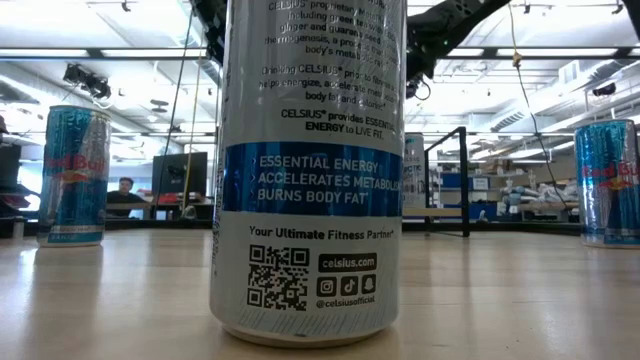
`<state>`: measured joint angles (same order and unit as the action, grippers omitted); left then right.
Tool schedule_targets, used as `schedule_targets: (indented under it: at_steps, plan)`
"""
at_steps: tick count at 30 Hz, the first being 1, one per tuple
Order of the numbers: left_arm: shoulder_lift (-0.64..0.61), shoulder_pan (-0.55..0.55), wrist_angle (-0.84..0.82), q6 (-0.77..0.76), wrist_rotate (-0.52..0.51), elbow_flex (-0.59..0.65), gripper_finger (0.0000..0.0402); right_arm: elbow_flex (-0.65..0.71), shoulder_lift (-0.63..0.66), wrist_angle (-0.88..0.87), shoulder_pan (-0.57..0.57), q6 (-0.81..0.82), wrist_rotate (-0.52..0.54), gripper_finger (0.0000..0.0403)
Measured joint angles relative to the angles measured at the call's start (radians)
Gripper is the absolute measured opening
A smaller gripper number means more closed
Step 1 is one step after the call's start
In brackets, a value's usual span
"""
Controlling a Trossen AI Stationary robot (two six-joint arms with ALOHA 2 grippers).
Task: Place canned beverage on shelf
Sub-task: Put the top red-black soda can on the shelf
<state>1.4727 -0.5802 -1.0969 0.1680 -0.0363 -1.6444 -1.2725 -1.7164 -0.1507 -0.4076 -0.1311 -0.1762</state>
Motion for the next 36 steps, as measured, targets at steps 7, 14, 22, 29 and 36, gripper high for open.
schedule_targets:
  at_steps: [7, 14, 22, 29, 36]
  plan:
    - [0.000, 0.000, 0.000, 0.000, 0.000, 0.000, 0.0291, 0.008, 0.000, 0.001, 0.001, -0.005, -0.004, 0.0317]
    - [0.000, 0.000, 0.000, -0.007, 0.000, 0.000, 0.0291, 0.009, -0.034, 0.011, -0.008, -0.008, -0.021, 0.0336]
    - [0.000, 0.002, -0.002, -0.008, 0.000, 0.000, 0.0291, 0.005, -0.032, 0.012, -0.013, -0.029, -0.031, 0.0348]
    - [0.000, 0.002, -0.001, -0.008, 0.000, 0.000, 0.0291, 0.005, -0.036, 0.002, -0.021, -0.034, -0.039, 0.0350]
    - [0.000, 0.002, -0.001, -0.008, 0.000, 0.000, 0.0291, -0.010, -0.032, 0.064, -0.027, -0.037, -0.038, 0.0350]
